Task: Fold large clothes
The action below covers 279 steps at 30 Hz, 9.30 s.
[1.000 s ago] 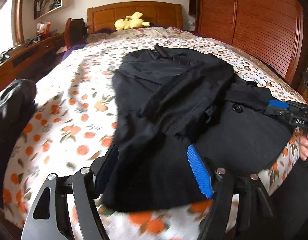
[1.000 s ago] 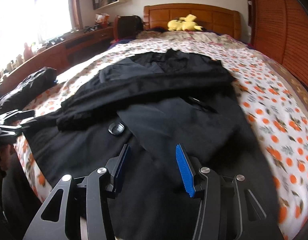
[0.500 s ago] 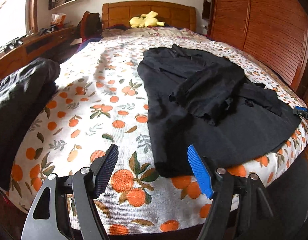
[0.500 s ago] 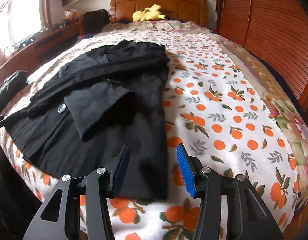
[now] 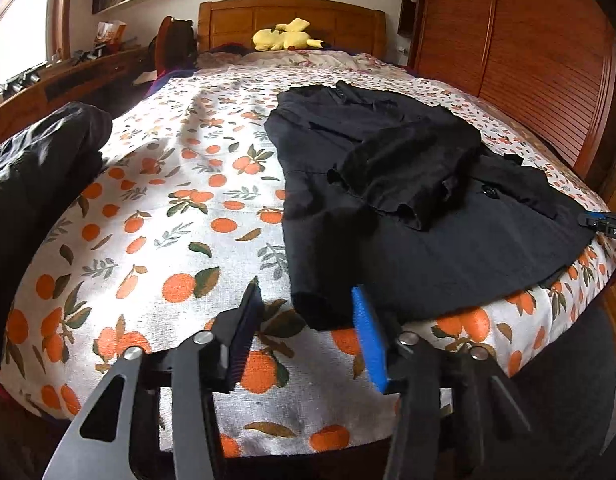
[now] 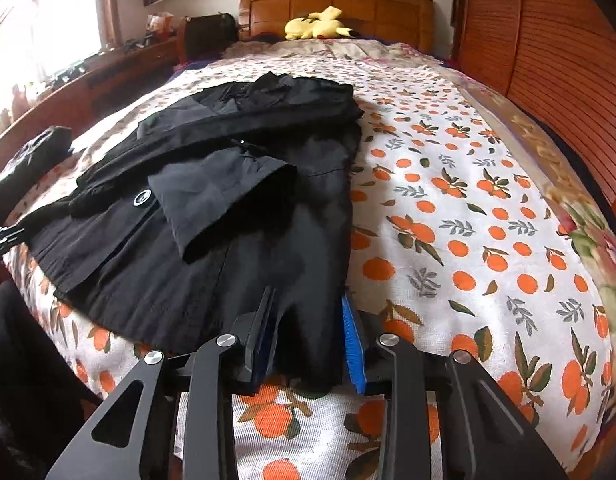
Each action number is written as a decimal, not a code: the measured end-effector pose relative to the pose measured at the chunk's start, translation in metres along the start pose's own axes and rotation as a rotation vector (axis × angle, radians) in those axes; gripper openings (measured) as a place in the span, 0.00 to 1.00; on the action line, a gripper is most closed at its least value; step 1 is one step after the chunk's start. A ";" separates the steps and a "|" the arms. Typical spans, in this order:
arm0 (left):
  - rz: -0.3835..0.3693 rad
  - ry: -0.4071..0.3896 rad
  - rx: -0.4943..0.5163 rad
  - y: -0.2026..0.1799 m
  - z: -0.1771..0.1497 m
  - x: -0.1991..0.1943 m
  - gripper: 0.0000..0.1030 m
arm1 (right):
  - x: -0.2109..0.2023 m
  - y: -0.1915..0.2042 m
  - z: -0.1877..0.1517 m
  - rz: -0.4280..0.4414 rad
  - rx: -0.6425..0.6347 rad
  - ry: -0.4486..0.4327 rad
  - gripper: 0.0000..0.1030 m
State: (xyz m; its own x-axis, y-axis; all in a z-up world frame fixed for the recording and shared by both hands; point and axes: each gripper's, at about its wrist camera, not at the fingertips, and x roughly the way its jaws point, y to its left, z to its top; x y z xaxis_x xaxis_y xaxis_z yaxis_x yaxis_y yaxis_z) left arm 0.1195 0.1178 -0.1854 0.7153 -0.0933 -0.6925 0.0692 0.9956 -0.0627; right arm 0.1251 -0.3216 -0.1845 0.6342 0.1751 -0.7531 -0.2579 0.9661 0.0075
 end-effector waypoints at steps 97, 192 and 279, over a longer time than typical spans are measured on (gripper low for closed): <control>0.224 -0.184 0.029 0.039 0.470 0.329 0.65 | 0.325 -0.054 0.450 -0.315 0.051 -0.230 0.51; -0.070 -0.251 0.121 -0.047 0.293 0.003 0.07 | -0.013 0.036 0.280 0.100 -0.053 -0.382 0.08; -0.016 0.014 -0.021 -0.003 0.032 0.000 0.14 | 0.014 0.139 0.071 0.086 -0.218 -0.075 0.29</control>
State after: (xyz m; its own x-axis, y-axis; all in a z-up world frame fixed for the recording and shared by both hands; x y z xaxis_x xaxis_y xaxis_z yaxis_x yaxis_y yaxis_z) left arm 0.1418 0.1147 -0.1627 0.7044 -0.1098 -0.7012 0.0663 0.9938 -0.0890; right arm 0.1500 -0.1712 -0.1474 0.6535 0.2765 -0.7046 -0.4596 0.8846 -0.0791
